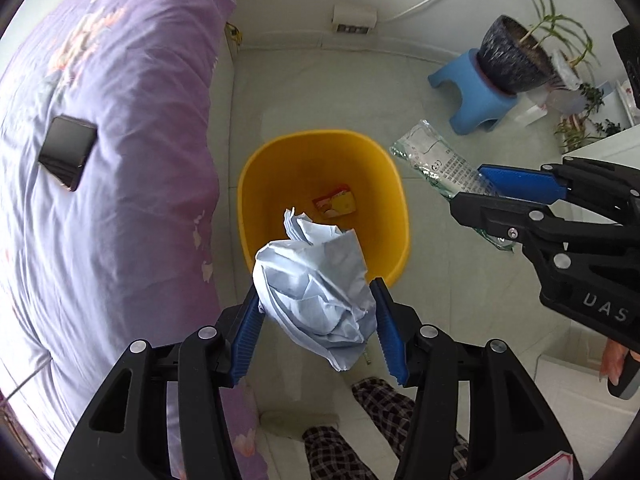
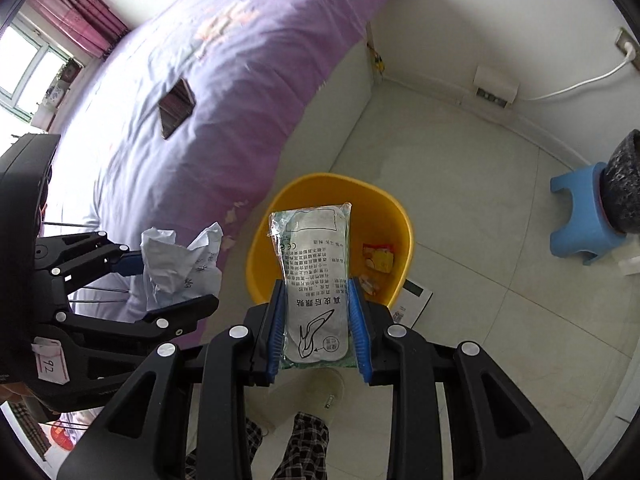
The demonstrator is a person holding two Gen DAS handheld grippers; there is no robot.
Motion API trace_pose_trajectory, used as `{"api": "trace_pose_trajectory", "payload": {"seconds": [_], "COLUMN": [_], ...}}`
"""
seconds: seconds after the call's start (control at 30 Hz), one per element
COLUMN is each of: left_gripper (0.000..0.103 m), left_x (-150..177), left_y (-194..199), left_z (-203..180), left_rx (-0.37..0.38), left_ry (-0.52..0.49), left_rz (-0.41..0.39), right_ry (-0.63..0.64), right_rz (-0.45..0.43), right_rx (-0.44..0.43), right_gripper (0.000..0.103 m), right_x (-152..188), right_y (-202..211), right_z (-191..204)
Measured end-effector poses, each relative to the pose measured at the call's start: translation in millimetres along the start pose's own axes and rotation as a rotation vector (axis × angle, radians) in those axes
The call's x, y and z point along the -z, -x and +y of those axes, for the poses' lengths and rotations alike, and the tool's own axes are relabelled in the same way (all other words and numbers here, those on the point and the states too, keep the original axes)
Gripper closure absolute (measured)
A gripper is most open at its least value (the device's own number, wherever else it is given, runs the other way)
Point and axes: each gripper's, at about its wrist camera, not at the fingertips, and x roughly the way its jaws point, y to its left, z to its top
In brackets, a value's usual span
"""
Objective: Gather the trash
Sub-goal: 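Open both tools over the wastebasket, dropping paper and packet, then move both open tools back over the plaid cloth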
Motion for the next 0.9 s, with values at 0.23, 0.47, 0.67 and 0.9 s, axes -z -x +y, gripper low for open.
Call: {"api": "trace_pose_trajectory", "payload": {"seconds": [0.23,0.47,0.67,0.9], "left_gripper": [0.035,0.036,0.036,0.036], "left_x": [-9.6,-10.6,-2.6,9.8], "left_y": [-10.9,-9.0,17.1,63.8], "left_z": [-3.6,2.1,5.8,9.0], "left_rx": [-0.01,-0.016,-0.014,0.001], "left_ry": [0.009,0.012,0.03,0.057], "left_rz": [0.003,0.0,-0.033,-0.101], "right_ry": [-0.026,-0.048,-0.04,0.004], "right_rz": [-0.008,-0.038,-0.067,-0.13], "right_rx": [0.011,0.011,0.015,0.019], "right_gripper": [0.048,0.048,0.048,0.048], "right_x": [-9.0,-13.9,-11.6,-4.1], "right_y": [-11.2,3.8,29.7,78.3], "right_z": [-10.4,-16.2,-1.9,25.6]}}
